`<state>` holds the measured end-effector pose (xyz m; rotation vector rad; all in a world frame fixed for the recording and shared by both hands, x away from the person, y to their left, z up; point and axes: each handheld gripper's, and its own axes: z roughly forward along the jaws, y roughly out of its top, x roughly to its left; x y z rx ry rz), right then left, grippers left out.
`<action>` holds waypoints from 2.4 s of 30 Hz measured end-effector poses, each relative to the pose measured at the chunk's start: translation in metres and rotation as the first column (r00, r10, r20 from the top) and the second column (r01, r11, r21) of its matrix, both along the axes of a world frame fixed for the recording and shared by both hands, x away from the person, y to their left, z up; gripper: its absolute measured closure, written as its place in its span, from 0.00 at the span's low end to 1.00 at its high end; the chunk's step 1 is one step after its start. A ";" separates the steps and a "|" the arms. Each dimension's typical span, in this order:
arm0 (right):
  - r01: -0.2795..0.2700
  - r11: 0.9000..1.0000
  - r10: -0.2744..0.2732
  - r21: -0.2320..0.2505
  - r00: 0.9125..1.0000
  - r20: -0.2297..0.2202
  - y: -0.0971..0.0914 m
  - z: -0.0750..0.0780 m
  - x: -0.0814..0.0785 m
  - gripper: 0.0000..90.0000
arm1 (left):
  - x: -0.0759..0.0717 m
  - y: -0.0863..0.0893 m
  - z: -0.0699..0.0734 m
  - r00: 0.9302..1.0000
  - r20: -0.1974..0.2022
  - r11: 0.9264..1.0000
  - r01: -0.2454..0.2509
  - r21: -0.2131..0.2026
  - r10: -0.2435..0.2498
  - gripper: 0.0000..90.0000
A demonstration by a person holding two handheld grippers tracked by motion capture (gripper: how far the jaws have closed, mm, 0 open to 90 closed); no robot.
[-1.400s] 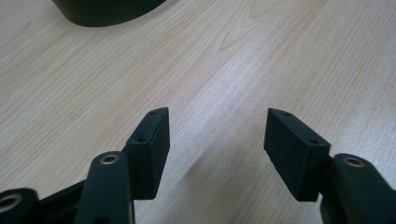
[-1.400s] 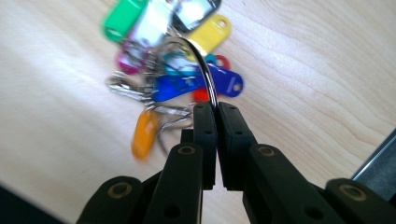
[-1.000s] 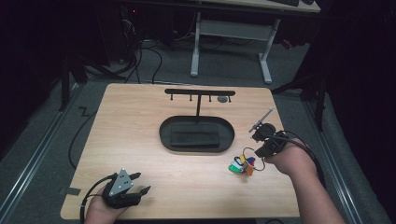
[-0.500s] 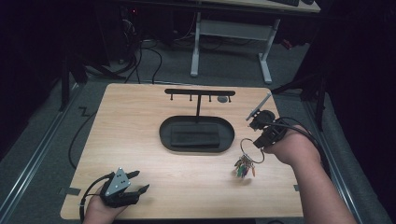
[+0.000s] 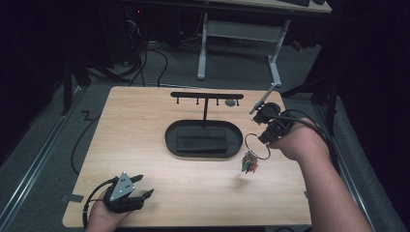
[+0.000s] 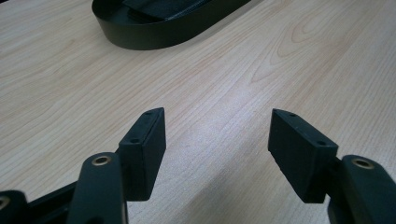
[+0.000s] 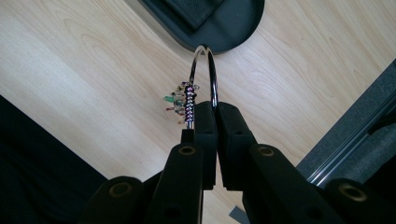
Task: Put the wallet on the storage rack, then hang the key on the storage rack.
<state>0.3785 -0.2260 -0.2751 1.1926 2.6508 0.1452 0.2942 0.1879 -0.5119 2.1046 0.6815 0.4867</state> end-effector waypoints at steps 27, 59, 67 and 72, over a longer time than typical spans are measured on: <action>-0.024 0.999 0.025 -0.025 0.999 0.037 0.039 -0.003 0.075 0.97 | -0.010 0.007 -0.001 1.000 0.004 0.999 -0.012 0.029 0.012 0.42; 0.055 0.998 -0.055 -0.011 0.997 0.047 0.022 -0.031 0.152 0.97 | -0.006 0.005 -0.005 1.000 -0.013 0.999 0.006 0.041 -0.005 0.42; 0.058 0.998 -0.058 0.000 0.994 0.094 0.026 -0.024 0.145 0.88 | -0.006 0.004 -0.005 1.000 -0.010 0.999 0.011 0.043 -0.011 0.41; 0.053 0.998 -0.055 0.021 0.991 0.125 0.025 -0.024 0.131 0.76 | -0.007 0.002 -0.004 1.000 -0.008 0.999 0.020 0.047 -0.020 0.41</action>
